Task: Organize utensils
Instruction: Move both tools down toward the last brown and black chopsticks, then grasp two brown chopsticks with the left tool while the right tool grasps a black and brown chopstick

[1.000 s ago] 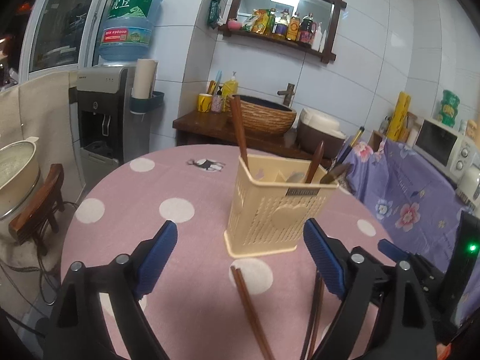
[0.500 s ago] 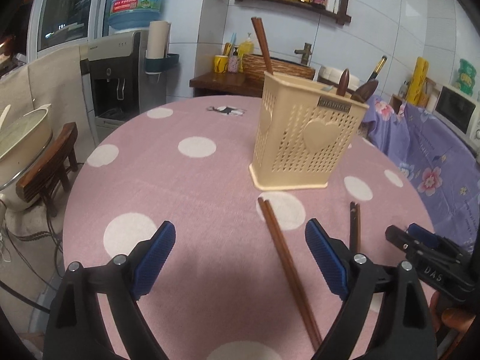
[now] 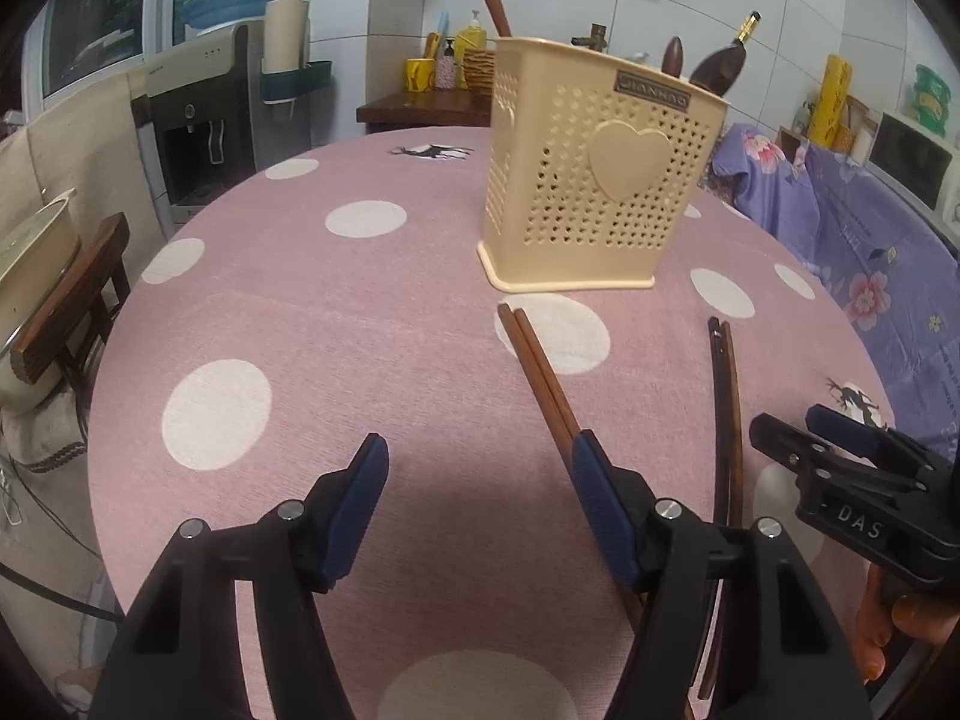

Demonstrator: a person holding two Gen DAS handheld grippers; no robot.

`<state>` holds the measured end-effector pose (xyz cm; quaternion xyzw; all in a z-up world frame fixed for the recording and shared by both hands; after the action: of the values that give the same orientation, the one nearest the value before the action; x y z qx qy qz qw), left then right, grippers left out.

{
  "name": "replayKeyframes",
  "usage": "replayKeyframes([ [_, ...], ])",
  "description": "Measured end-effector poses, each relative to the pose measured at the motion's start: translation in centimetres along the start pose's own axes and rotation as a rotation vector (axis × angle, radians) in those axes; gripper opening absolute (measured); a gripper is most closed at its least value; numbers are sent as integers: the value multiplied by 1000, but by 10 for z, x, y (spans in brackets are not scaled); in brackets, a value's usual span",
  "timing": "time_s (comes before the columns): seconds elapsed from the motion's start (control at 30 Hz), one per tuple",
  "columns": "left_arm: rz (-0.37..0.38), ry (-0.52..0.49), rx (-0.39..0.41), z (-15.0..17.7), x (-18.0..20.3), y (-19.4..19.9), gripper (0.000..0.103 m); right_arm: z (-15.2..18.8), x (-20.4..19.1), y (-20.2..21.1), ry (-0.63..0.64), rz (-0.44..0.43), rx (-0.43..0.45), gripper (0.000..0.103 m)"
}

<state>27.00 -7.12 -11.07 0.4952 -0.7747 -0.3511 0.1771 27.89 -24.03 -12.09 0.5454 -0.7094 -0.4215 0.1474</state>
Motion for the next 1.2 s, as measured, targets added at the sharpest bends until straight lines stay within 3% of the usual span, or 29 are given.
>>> replayKeyframes([
  [0.6, -4, -39, -57, 8, 17, -19, 60, 4, 4, -6, 19, 40, -19, 67],
  [0.77, -28, -50, -62, 10, 13, -17, 60, 0, 17, 0, 34, 124, 16, 64],
  [0.87, -59, -42, -75, 12, 5, -16, 60, -1, 24, 6, -34, 65, 7, 64],
  [0.97, -31, 0, -54, 8, 4, -13, 60, -5, 18, 8, -40, 40, 14, 64],
  [1.07, -33, -43, -41, 0, 16, -13, 60, -4, 5, 4, -22, 24, 4, 64],
  [1.2, -28, -51, -58, 2, 22, -21, 59, 0, -2, -5, 11, 63, -14, 63],
])
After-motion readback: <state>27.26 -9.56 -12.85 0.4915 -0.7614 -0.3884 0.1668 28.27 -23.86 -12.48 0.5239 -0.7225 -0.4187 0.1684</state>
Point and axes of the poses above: each gripper's, at about its wrist camera, not at the fingertips, and y roughly against the way its jaws point, x to its right, z to its underside, the point moved 7 cm from there along -y, roughly the way its jaws point, and after that the axes turned 13 degrees about -y, right-handed, at the moved point
